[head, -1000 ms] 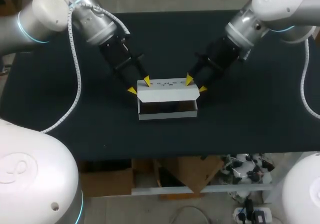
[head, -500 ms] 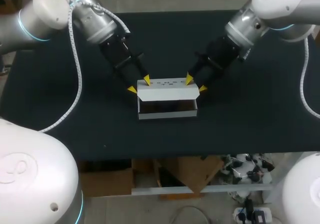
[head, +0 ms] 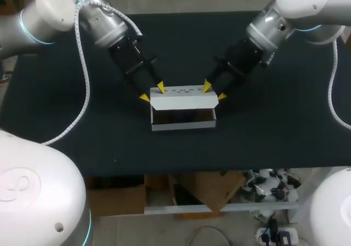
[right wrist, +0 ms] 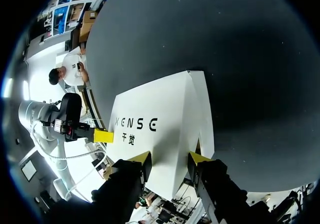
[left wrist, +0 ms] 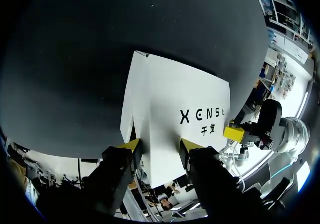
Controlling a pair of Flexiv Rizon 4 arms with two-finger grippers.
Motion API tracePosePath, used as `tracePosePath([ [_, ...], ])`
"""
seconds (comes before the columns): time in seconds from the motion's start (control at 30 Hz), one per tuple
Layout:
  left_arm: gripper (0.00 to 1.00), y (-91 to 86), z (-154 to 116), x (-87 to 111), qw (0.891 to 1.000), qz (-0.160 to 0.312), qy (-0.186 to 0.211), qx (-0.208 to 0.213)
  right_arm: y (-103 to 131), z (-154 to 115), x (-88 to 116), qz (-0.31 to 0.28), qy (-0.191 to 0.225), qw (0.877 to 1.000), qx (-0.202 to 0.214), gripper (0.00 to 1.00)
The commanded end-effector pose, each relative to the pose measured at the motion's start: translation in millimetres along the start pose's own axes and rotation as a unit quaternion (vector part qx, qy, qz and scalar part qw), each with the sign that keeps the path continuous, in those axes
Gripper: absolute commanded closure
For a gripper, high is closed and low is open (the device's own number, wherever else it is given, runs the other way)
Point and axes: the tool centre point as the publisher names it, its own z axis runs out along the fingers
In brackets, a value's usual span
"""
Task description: Assemble the packaging by folding the flat box into shape, placing the metal phone stand inside, and closing the box properly
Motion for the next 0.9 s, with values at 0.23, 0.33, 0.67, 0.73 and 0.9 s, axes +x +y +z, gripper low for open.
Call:
tracePosePath([
  [0.23,0.51,-0.3,1.1,4.2,1.000,-0.004,-0.003,-0.001,1.1,1.9,4.3,-0.001,0.001,1.000,0.005,0.51],
  [0.33,0.51,-0.5,1.6,3.8,1.000,-0.005,-0.003,-0.002,0.7,1.8,3.9,0.000,0.002,1.000,0.006,0.52],
  [0.67,0.52,0.7,0.3,4.1,1.000,-0.007,-0.003,-0.004,-0.5,0.4,4.2,0.000,0.003,1.000,0.008,0.51],
  [0.73,0.51,0.7,-0.9,4.3,1.000,-0.008,-0.002,-0.005,-0.1,0.2,4.7,0.001,0.004,1.000,0.009,0.51],
  [0.9,0.52,0.9,-3.6,4.3,1.000,-0.011,0.000,-0.005,0.6,-1.0,5.6,0.001,0.004,1.000,0.011,0.52],
])
